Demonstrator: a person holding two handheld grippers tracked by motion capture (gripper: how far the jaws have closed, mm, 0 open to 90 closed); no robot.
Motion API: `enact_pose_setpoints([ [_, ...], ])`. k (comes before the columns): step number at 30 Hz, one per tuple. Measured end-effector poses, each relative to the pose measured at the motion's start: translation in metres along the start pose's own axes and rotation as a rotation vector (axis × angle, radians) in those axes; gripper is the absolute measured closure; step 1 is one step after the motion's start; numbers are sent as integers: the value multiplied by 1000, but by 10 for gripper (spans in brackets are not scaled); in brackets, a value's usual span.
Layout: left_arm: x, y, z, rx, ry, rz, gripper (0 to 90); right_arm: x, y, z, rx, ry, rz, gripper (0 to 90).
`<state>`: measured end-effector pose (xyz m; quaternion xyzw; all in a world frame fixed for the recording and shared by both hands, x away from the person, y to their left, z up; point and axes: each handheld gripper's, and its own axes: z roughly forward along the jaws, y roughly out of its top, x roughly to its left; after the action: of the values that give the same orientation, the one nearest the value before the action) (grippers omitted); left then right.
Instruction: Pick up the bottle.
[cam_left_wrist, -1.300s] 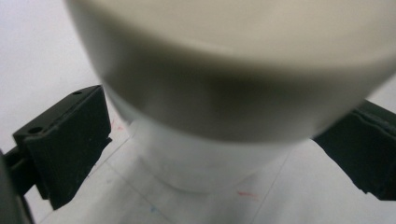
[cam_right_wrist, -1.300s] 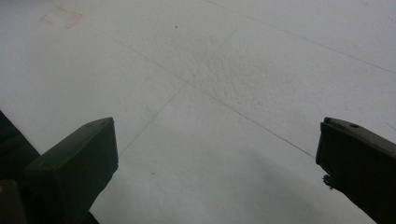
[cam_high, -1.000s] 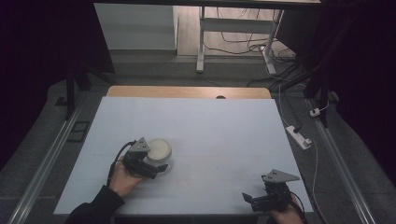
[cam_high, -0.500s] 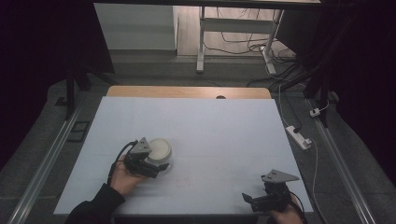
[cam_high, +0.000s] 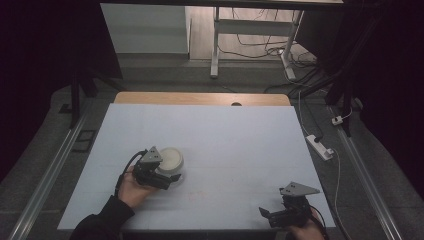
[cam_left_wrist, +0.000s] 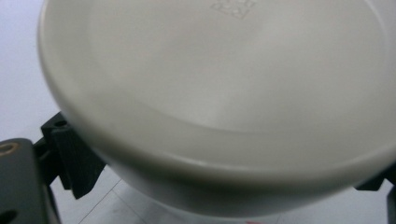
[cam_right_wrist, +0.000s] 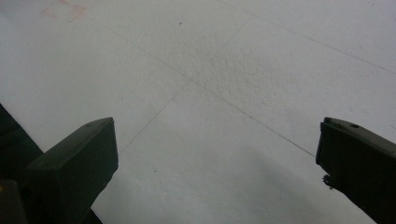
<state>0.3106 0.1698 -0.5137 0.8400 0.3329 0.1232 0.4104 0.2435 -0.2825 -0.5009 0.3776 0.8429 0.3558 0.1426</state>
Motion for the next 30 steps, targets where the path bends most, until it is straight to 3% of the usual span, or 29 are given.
enact_pose_setpoints([
  [8,0,4,-8,-31,3,-5,74,0,0,0,0,0,-2,0],
  [18,-11,23,-17,-47,-6,64,74,0,0,0,-1,0,5,0],
  [30,-24,47,-19,-54,-60,117,74,0,0,0,-2,0,7,0],
])
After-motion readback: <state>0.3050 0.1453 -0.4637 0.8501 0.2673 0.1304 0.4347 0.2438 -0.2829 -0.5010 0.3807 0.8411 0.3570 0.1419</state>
